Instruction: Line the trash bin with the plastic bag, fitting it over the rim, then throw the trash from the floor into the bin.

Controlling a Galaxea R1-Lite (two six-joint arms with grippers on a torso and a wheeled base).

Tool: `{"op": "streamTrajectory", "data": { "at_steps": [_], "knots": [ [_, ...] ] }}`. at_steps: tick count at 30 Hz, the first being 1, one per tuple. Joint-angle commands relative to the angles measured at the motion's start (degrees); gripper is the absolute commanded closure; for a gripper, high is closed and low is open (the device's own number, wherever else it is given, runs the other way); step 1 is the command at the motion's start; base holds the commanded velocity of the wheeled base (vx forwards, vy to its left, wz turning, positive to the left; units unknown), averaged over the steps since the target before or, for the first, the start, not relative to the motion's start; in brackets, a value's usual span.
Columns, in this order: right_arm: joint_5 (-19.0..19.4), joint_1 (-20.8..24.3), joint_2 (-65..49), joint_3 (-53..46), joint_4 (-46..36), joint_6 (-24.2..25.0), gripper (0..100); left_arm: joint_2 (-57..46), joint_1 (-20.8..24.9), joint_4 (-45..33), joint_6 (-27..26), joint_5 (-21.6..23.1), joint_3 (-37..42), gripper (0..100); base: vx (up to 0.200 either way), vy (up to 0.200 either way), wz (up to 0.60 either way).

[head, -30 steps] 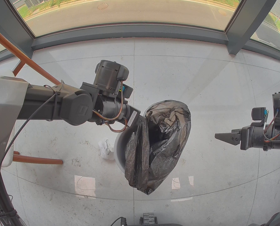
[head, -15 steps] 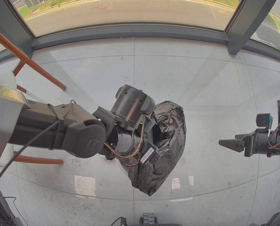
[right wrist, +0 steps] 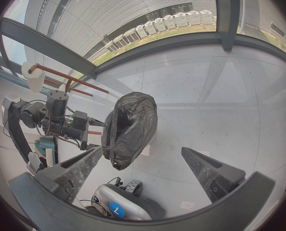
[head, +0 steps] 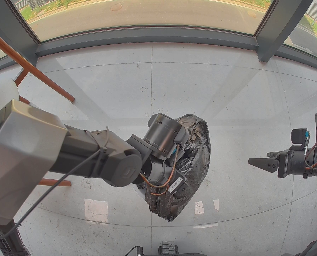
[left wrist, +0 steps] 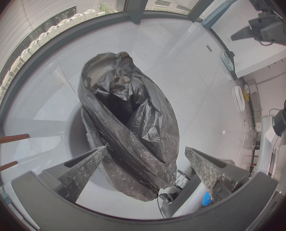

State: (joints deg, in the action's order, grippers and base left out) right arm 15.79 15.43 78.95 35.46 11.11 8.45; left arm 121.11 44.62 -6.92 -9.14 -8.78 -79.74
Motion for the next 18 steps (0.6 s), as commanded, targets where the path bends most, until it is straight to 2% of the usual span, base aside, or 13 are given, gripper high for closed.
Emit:
{"op": "streamTrajectory", "data": {
  "at_steps": [1,18],
  "knots": [
    [0.0,0.0,0.2,-0.5,0.0,0.0,0,2.5,-0.4,0.0,0.2,0.0,-0.5,0,0.0,0.0,0.0],
    [0.1,0.4,-0.3,-2.5,0.1,0.0,0,5.7,-3.2,0.4,1.9,-1.7,-4.7,0,0.0,0.0,0.0]
  ]
}}
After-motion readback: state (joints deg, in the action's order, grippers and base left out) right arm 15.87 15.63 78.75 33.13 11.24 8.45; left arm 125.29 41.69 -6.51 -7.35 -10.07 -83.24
